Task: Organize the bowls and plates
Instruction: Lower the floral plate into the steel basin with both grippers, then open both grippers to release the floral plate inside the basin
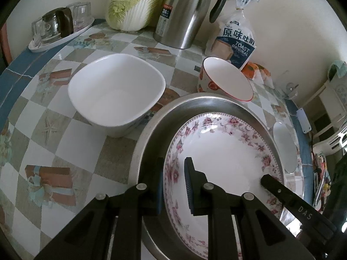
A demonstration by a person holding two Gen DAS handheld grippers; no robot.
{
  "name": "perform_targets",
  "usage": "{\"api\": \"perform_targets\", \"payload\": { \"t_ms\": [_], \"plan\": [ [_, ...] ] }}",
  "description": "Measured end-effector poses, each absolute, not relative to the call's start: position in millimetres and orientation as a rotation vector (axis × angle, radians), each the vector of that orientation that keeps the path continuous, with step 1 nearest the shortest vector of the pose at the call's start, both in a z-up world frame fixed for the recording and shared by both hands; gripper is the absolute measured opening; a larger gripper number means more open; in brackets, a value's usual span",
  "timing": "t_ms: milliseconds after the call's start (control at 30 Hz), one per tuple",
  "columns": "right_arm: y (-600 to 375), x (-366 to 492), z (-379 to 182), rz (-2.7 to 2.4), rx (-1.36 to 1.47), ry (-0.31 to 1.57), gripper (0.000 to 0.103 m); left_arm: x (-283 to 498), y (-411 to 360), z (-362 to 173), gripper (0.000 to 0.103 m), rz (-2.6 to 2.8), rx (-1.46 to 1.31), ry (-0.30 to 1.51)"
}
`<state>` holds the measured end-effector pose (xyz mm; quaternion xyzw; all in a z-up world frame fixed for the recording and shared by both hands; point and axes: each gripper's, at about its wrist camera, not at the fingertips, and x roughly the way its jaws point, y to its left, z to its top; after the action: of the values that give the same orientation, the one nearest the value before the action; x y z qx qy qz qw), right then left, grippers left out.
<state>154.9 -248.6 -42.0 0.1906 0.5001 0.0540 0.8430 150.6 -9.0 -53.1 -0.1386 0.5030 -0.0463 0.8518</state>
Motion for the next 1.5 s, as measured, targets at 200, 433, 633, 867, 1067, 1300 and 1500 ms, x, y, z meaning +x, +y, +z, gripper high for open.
{"api": "perform_targets", "payload": {
  "t_ms": [200,433,633,867,1067,1300,1500],
  "plan": [
    [-248,156,-42,0.116,0.395,1.058,0.015,151,-11,-53,0.018,-0.079,-0.261,1.072],
    [-242,156,-43,0.125,0.369,1.064,0.016,151,-7,-53,0.018,-0.062,-0.282,1.078],
    [-240,155,-44,0.131,0.365,1.067,0.017,151,-9,-52,0.018,-0.050,-0.259,1.081],
    [-231,155,-43,0.089,0.267,1.070,0.019,151,-12,-52,0.018,-0.050,-0.225,1.085],
    [-227,154,-42,0.067,0.202,1.068,0.019,151,-13,-52,0.019,-0.048,-0.212,1.084],
    [-223,153,-41,0.057,0.167,1.064,0.020,151,-16,-53,0.019,-0.041,-0.187,1.086],
    [-217,152,-40,0.043,0.118,1.059,0.021,151,-18,-52,0.027,-0.055,-0.187,1.087]
  ]
}}
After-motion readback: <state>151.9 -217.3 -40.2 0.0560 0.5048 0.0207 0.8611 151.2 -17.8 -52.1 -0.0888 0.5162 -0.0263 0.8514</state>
